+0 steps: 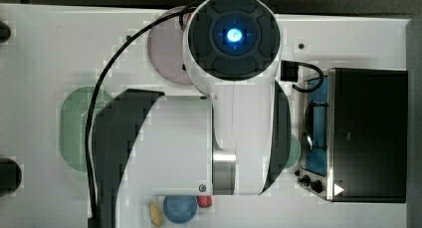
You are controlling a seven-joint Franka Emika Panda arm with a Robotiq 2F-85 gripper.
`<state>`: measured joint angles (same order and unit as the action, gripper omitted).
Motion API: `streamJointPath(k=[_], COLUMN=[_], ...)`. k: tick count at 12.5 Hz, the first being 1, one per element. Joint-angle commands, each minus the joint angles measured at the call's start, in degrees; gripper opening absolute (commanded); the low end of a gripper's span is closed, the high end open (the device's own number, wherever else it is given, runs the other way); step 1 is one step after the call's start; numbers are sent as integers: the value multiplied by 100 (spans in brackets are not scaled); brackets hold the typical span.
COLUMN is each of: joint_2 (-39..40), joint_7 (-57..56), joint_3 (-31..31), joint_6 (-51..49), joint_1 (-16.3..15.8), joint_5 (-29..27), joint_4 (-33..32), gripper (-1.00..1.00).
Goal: Drag strainer left to right.
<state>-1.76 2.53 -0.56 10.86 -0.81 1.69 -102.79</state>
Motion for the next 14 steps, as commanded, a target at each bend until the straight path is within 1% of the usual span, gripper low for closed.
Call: streamJointPath(k=[1, 3, 5, 7, 8, 10, 14], joint_2=[-2389, -2385, -2335, -2144, -2000, -1661, -768], joint_7=[-113, -113, -112, -5, 227, 1155, 3564], joint_3=[-256, -255, -116, 280, 552, 1176, 2431], joint_6=[-1078, -1050, -957, -910, -856, -686, 20], joint_1=[196, 194, 140, 27, -15, -42, -64], joint_5=[-45, -48, -173, -355, -371, -370, -365], joint_4=[-1172, -1174, -1178, -1182, -1181, -1182, -1218], gripper=[59, 99, 100, 100, 100, 100, 100])
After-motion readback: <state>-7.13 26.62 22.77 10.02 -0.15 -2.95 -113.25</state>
